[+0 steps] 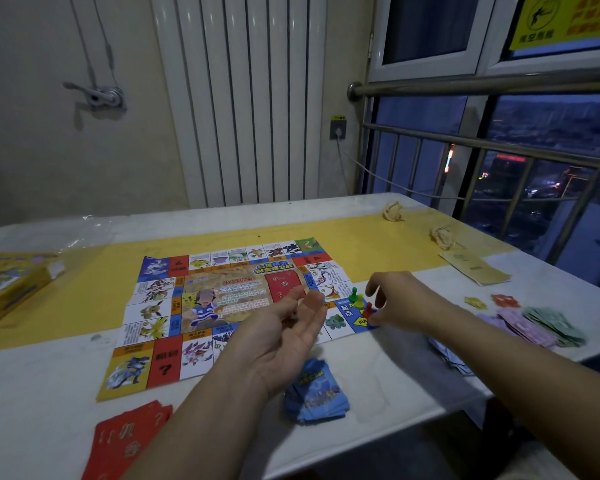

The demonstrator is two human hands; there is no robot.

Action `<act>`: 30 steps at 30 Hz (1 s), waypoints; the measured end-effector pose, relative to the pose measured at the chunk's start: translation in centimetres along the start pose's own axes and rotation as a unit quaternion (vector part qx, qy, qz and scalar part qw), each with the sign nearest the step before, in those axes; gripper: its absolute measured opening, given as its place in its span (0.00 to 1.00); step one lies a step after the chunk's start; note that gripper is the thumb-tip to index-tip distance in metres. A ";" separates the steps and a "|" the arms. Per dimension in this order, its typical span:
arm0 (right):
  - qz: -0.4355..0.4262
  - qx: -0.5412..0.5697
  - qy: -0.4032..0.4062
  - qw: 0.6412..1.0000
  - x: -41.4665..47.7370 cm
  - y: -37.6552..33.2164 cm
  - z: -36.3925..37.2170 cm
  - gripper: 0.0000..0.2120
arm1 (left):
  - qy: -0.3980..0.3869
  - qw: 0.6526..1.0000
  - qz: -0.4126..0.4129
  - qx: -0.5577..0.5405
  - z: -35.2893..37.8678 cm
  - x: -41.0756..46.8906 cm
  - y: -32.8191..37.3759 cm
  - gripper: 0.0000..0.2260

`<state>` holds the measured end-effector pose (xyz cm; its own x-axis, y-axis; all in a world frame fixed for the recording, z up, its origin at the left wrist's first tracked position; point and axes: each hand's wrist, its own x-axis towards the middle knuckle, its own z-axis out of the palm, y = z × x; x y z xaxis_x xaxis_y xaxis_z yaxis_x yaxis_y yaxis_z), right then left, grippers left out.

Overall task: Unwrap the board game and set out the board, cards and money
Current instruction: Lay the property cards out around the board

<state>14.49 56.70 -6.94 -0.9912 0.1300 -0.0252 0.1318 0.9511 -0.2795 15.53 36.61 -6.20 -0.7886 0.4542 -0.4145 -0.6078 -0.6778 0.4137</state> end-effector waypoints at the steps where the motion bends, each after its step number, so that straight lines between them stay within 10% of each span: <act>1: 0.003 0.003 0.003 1.000 0.0 0.0 0.3 0.21 | 0.000 1.000 -0.001 0.001 0.0 0.0 -0.1 0.13; 11: -0.019 0.045 0.046 0.998 -0.5 0.2 -0.6 0.20 | 0.009 1.000 -0.001 0.019 -0.3 0.1 0.3 0.17; 22: -0.304 0.006 0.025 0.952 -4.2 -6.9 -2.9 0.13 | -0.063 0.996 -0.041 0.051 0.7 -0.2 -0.1 0.20; 30: -0.213 0.028 0.048 0.975 -0.7 -4.0 -4.3 0.10 | -0.025 0.964 0.084 0.250 0.5 -0.4 1.0 0.12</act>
<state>14.68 53.99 -1.72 -0.9495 -0.2461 0.1946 -0.2960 0.9081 -0.2961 15.16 36.04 -5.20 -0.8760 0.3977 -0.2730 -0.4299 -0.3868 0.8159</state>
